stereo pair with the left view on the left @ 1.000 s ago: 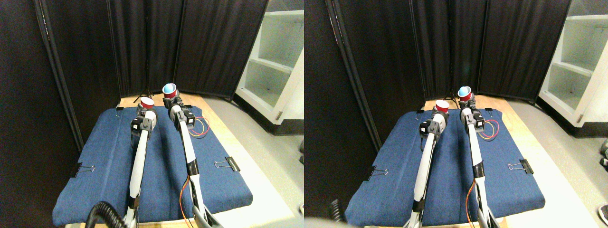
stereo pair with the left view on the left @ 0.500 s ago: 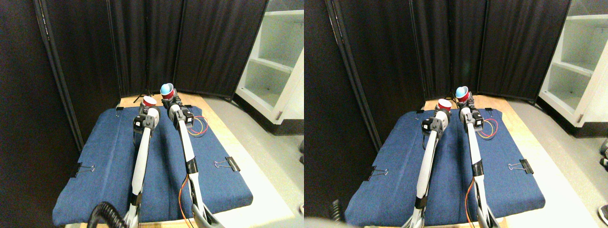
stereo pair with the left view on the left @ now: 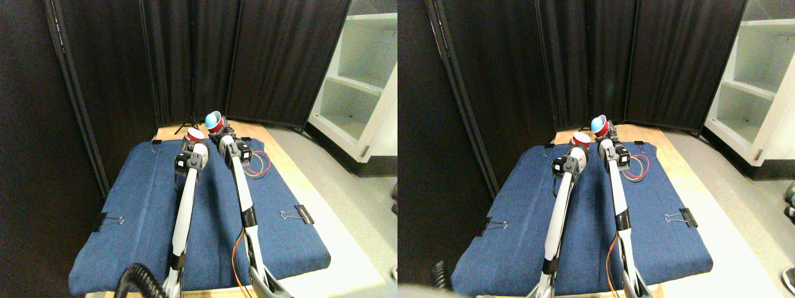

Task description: Pour (bimanual)

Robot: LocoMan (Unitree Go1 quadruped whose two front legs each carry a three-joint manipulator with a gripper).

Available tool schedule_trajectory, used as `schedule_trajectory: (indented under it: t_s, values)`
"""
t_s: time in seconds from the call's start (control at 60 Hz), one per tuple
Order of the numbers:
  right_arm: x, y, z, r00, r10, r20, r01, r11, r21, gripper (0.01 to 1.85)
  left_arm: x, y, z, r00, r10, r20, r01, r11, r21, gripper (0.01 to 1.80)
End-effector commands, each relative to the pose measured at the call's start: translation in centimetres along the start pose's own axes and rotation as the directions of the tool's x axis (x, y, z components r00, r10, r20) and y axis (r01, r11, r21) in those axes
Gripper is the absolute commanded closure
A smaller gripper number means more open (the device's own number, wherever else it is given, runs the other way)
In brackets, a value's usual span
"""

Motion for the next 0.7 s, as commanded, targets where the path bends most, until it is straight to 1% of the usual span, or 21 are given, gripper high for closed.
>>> schedule_trajectory:
  t_s: [0.017, 0.167, 0.217, 0.25, 0.333, 0.383, 0.55, 0.617, 0.7]
  values:
    - [-0.3, 1.6, 0.4, 0.999, 0.048, 0.018, -0.048, 0.999, -0.016, 1.49, 0.2, -0.4, 0.1, 0.999, -0.03, 0.015, 0.031, 0.999, -0.017, 1.48]
    - [-0.4, 1.9, 0.3, 0.998, 0.059, 0.001, -0.059, 0.997, -0.059, 1.5, 0.3, -0.3, 0.1, 0.999, -0.027, 0.018, 0.027, 0.999, -0.017, 1.48]
    - [-0.4, 2.0, 0.3, 0.998, 0.055, -0.007, -0.056, 0.994, -0.09, 1.49, 0.3, -0.3, 0.0, 0.999, -0.025, 0.021, 0.026, 0.999, -0.02, 1.48]
    - [-0.5, 2.1, 0.3, 0.998, 0.066, -0.015, -0.067, 0.99, -0.124, 1.49, 0.2, -0.4, 0.0, 1.0, -0.022, 0.022, 0.023, 1.0, -0.021, 1.48]
    - [-0.6, 2.4, 0.3, 0.998, 0.06, -0.016, -0.062, 0.984, -0.167, 1.48, 0.3, -0.5, 0.0, 1.0, -0.023, 0.015, 0.023, 0.999, -0.022, 1.48]
    - [-0.6, 2.5, 0.3, 0.998, 0.062, -0.02, -0.064, 0.985, -0.163, 1.47, 0.4, -0.5, 0.1, 1.0, -0.023, 0.01, 0.024, 0.999, -0.022, 1.48]
    - [-0.5, 2.6, 0.1, 0.998, 0.063, -0.032, -0.067, 0.981, -0.183, 1.47, 0.3, -0.5, 0.1, 1.0, -0.021, 0.02, 0.022, 0.999, -0.025, 1.48]
    - [-0.5, 2.6, -0.1, 0.998, 0.059, -0.035, -0.064, 0.977, -0.201, 1.47, 0.3, -0.6, 0.2, 1.0, -0.029, 0.009, 0.029, 0.999, -0.021, 1.48]
    - [-0.5, 2.7, -0.2, 0.998, 0.053, -0.038, -0.061, 0.969, -0.241, 1.47, 0.4, -0.6, 0.2, 1.0, -0.029, 0.008, 0.029, 0.999, -0.024, 1.48]
